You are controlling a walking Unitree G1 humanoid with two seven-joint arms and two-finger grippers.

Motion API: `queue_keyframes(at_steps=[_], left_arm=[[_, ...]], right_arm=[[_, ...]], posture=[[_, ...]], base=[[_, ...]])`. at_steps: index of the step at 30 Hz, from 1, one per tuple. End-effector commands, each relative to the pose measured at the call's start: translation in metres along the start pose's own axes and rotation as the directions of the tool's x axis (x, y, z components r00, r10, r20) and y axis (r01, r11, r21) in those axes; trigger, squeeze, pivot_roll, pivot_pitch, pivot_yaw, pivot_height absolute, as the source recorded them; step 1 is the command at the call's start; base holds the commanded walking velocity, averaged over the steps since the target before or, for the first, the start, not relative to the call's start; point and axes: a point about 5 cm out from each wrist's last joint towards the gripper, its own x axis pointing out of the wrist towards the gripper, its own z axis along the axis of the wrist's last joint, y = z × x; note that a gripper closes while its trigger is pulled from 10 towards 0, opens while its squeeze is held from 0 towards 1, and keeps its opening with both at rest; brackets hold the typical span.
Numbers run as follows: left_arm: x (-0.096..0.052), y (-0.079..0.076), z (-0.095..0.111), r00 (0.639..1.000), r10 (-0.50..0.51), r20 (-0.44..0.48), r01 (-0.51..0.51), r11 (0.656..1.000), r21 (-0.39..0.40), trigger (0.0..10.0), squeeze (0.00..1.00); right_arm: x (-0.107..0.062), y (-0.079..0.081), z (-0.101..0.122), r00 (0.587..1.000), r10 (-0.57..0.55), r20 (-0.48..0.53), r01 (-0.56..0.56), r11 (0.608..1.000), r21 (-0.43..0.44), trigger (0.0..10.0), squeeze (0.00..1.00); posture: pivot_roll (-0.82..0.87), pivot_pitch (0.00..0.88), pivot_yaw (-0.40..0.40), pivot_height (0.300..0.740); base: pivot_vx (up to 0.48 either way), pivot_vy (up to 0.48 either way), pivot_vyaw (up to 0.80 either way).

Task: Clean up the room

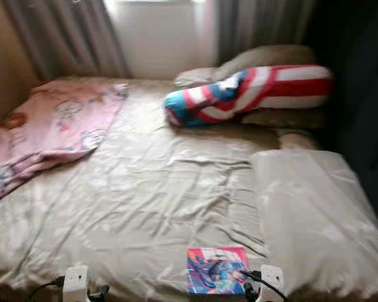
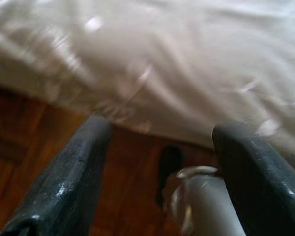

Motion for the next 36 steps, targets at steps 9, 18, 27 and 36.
queue_keyframes(at_steps=[9, 18, 27, 36], left_arm=[[0.0007, -0.0005, -0.0008, 1.000, 0.004, -0.024, -0.003, 1.000, 0.017, 10.0, 0.00], [0.0011, -0.0003, 0.0007, 1.000, 0.000, -0.020, 0.000, 1.000, 0.020, 10.0, 0.00], [0.0008, 0.0008, -0.0002, 1.000, 0.002, -0.025, -0.002, 1.000, 0.024, 10.0, 0.00], [0.0004, 0.0019, -0.0010, 1.000, 0.002, -0.024, -0.001, 1.000, 0.026, 10.0, 0.00]], right_arm=[[-0.0014, 0.0004, -0.0066, 1.000, -0.001, -0.020, 0.002, 0.999, 0.039, 10.0, 0.00], [-0.0013, -0.0014, -0.0048, 1.000, -0.014, -0.013, 0.014, 1.000, 0.005, 10.0, 0.00], [-0.0019, -0.0029, -0.0067, 1.000, -0.024, -0.014, 0.024, 0.999, 0.024, 10.0, 0.00], [-0.0023, -0.0019, -0.0081, 1.000, -0.018, -0.016, 0.018, 1.000, 0.025, 10.0, 0.00]], posture=[[-0.06, 0.031, 0.017, 0.740], [-0.06, 0.039, 0.017, 0.740], [-0.05, 0.045, 0.016, 0.740], [-0.05, 0.051, 0.018, 0.740]], base=[[0.000, 0.060, 0.09], [0.000, 0.289, 0.00], [0.000, 0.328, 0.28], [0.000, 0.326, 0.00]])
